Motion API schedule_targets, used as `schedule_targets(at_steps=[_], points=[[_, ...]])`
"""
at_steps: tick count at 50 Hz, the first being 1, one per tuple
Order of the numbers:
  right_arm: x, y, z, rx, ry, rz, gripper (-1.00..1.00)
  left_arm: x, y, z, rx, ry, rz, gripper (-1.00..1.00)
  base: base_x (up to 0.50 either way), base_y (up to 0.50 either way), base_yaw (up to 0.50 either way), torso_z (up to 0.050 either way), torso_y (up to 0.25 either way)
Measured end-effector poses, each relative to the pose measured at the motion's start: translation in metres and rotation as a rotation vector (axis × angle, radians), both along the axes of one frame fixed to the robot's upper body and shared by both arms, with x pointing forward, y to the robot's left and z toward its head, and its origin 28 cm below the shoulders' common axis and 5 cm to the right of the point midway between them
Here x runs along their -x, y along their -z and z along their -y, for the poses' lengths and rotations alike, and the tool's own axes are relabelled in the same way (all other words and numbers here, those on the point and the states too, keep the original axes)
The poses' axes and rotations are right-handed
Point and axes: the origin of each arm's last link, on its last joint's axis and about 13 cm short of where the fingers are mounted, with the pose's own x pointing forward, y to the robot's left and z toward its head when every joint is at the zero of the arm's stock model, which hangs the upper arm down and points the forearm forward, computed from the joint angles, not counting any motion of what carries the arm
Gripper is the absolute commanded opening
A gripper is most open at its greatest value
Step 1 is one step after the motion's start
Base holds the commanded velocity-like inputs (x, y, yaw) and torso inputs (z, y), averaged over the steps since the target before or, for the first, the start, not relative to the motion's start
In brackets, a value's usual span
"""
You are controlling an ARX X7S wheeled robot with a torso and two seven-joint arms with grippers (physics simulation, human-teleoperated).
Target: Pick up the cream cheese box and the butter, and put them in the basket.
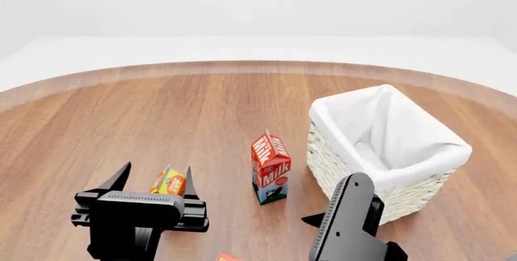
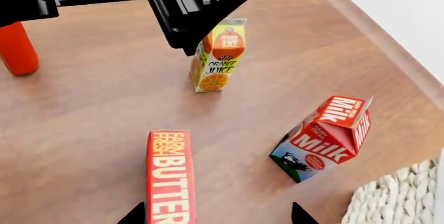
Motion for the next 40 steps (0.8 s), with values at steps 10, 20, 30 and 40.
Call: schedule_targets(at_steps=[10,20,30,40], points=[[0.003,0.009,-0.004,0.028,-0.033,-0.021,1.0,0.0,0.0,0.0,0.0,0.001,-0.001,1.0,0.0,0.0,0.0,0.0,0.0],[0.003,0.018,-0.01,0.045,-0.054,-0.039,1.0,0.0,0.0,0.001,0.0,0.003,-0.001,1.0,0.0,0.0,0.0,0.0,0.0],[0.0,0.028,-0.015,0.053,-0.064,-0.063,1.0,0.0,0.0,0.001,-0.001,0.004,-0.001,1.0,0.0,0.0,0.0,0.0,0.0],[-0.003,0.038,-0.021,0.065,-0.07,-0.091,1.0,0.0,0.0,0.001,0.0,0.003,0.0,1.0,0.0,0.0,0.0,0.0,0.0]])
